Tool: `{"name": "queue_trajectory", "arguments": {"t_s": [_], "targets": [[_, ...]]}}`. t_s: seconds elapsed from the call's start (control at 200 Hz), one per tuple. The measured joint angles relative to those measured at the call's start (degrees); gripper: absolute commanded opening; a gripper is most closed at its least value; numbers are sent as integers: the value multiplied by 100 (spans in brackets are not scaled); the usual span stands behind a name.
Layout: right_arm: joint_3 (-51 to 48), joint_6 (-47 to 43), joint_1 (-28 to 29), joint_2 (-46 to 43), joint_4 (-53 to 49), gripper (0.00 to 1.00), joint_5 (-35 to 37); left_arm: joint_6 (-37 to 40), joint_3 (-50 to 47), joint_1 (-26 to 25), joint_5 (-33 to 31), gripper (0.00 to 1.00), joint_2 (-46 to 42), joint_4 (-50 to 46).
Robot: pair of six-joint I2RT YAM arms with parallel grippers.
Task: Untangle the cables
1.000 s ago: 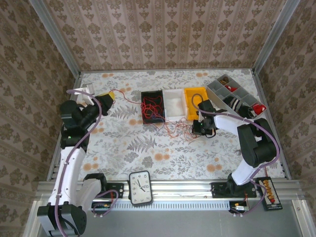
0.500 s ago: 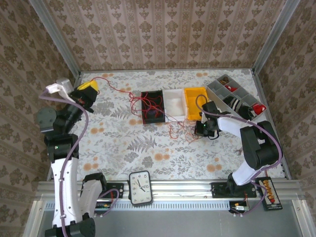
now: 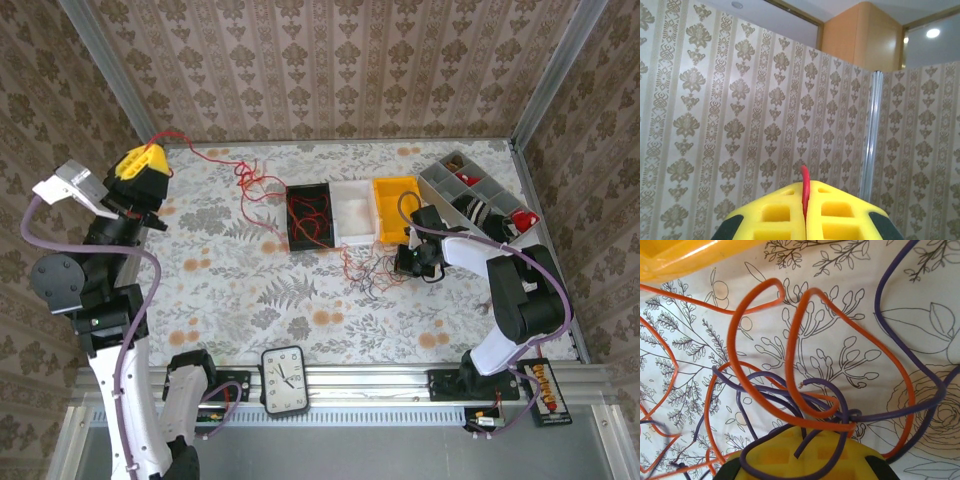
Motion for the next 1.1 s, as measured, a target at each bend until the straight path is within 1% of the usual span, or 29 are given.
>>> {"name": "queue_trajectory", "arguments": {"t_s": [0.095, 0.205, 0.32, 0.36, 0.425, 0.47, 0.53, 0.635, 0.745, 0.825, 0.95, 1.1], "targets": [[0, 0, 0, 0, 2, 1, 0, -151, -85, 0, -4, 0, 122, 131], [0, -11, 0, 0, 2, 4, -9, -249, -92, 0, -199, 0, 249, 249], [-92, -46, -4, -66, 96, 8, -44, -588, -90, 0, -105, 0, 444, 640], [-170, -59, -4, -133, 136, 13, -50, -732, -90, 0, -35, 0, 533, 793], [-323, -79, 0, -315, 127, 28, -83, -960, -90, -20, 129, 0, 697, 1021], [-435, -140, 20, -470, 125, 36, -94, -1069, -90, -83, 227, 0, 791, 1121], [-535, -195, 92, -748, 125, 43, -101, -1147, -90, -289, 352, 0, 903, 1202], [-557, -282, 382, -1379, 184, 50, -122, -1047, -90, -901, 549, 0, 1038, 1082], [-498, -420, 798, -2046, 400, 55, -146, -595, -83, -1650, 603, 0, 1051, 669], [-284, -562, 1043, -2280, 450, 56, -175, -337, -74, -2072, 627, 0, 1093, 479], [155, -800, 1410, -2374, 595, 58, -260, -103, 7, -2468, 664, 0, 1311, 358], [570, -953, 1742, -2371, 820, 59, -280, -20, 9, -2776, 664, 0, 1613, 271]]}}
